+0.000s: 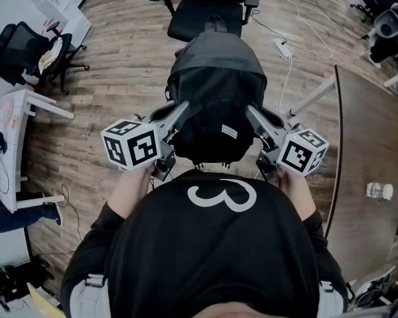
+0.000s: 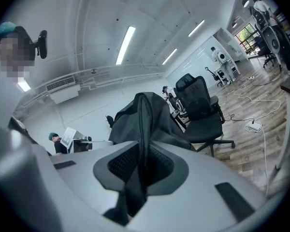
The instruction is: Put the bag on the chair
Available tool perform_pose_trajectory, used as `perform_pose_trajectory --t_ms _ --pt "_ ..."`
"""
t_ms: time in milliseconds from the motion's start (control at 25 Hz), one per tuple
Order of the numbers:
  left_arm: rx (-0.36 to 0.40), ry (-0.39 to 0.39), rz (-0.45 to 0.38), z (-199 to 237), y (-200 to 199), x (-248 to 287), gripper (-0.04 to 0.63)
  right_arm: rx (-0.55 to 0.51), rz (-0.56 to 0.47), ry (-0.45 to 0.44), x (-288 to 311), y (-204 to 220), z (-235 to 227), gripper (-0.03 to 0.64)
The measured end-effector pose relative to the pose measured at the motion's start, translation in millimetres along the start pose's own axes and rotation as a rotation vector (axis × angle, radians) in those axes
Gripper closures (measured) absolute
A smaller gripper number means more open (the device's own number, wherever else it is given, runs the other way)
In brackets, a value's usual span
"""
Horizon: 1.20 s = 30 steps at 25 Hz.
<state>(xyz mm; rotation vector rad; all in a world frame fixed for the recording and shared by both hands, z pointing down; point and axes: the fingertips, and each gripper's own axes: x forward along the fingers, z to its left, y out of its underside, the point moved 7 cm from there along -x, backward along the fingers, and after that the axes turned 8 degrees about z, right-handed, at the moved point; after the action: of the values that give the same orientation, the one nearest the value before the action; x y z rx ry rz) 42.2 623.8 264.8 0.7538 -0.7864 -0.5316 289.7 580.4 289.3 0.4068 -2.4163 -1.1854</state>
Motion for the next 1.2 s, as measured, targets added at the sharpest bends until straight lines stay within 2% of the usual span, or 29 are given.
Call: perform_pose_trajectory --t_ms 400,920,1200 --pt "0.001 0.015 -0.063 -22 13 -12 0.558 -0.072 -0.018 -0.017 -21 -1 14 0.552" --pt "0.014 0.043 -0.027 6 9 9 0.557 -0.048 -0.054 0.023 -4 7 -2 0.551" --pt "-0.005 0.063 0.008 26 -39 57 0.557 -0.008 -0.047 0.047 16 -38 -46 0.551"
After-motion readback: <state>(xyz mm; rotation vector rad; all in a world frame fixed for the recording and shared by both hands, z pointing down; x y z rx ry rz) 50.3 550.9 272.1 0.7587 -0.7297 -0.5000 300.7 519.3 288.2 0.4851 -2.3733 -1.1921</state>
